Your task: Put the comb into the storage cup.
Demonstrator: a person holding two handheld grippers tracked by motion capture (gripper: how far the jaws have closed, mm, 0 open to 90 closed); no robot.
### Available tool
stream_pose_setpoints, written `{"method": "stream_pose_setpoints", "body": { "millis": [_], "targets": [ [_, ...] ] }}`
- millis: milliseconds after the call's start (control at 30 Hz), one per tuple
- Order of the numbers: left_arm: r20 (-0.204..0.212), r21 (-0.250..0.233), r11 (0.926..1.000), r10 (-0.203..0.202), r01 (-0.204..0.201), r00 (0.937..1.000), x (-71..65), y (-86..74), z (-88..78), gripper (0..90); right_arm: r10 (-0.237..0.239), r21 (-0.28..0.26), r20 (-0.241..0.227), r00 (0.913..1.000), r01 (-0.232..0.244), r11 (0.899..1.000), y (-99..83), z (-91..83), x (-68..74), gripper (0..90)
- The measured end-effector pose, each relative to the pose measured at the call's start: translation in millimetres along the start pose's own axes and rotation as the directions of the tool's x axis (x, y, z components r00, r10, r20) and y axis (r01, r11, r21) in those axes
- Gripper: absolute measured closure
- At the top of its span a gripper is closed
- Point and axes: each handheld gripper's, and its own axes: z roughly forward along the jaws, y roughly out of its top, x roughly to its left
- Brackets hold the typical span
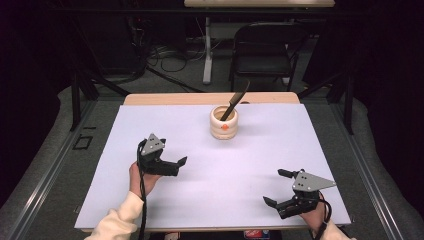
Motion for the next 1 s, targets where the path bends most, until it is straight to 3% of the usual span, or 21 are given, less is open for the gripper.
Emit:
{"method": "stream_pose_setpoints", "body": {
  "millis": [1000],
  "targets": [
    [-0.023,0.002,1.0,0.009,-0.009,0.9997,-15.4,-28.1,-35.8,0.0,0.001,0.004,-0.002,1.0,-0.001,1.0,0.0,0.9,0.0,0.0]
  ]
}}
